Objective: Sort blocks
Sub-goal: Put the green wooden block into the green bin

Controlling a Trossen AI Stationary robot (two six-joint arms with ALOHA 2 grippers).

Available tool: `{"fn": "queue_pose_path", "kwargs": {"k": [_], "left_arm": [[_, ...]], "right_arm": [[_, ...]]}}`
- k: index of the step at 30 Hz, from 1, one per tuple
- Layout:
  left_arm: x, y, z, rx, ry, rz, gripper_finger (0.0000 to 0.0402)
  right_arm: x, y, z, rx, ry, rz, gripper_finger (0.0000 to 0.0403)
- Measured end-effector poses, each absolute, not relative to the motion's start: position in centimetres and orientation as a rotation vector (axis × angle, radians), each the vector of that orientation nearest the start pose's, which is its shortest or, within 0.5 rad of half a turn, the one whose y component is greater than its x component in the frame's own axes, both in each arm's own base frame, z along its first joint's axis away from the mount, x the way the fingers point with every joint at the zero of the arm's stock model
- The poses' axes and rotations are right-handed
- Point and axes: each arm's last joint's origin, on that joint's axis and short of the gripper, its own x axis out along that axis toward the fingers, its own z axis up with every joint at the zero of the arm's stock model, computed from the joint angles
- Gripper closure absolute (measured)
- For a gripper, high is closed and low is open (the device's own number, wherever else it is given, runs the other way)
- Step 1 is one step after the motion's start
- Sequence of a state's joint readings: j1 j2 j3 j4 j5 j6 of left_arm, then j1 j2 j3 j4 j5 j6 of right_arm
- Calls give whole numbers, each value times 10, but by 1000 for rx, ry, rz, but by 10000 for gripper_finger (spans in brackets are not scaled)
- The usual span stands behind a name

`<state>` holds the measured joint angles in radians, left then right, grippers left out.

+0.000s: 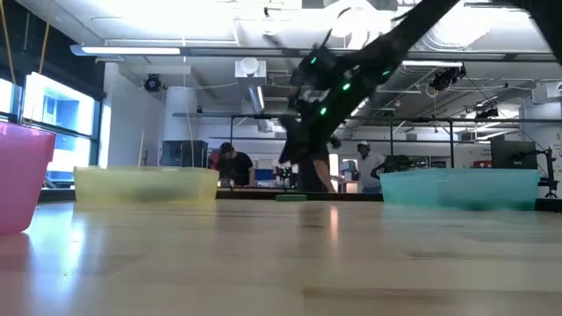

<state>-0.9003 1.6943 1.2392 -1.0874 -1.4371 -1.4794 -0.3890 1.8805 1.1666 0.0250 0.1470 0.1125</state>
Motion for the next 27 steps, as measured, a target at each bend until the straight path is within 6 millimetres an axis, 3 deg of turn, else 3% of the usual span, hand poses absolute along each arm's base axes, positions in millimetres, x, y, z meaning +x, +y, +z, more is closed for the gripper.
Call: {"fn": "queue_pose_path", "kwargs": {"k": [6, 10, 19, 27], "left_arm": [[214, -214, 239, 8, 192, 676, 158], [213, -215, 239, 8, 192, 674, 158], [213, -215, 239, 0, 192, 672, 158], [214, -216, 239, -12, 187, 671, 158]], "right_arm": [[387, -215, 164, 245, 823, -649, 233], [392, -239, 155, 259, 924, -670, 242], [391, -247, 151, 259, 1035, -628, 265], [386, -254, 162, 108, 1072, -550, 266]]}}
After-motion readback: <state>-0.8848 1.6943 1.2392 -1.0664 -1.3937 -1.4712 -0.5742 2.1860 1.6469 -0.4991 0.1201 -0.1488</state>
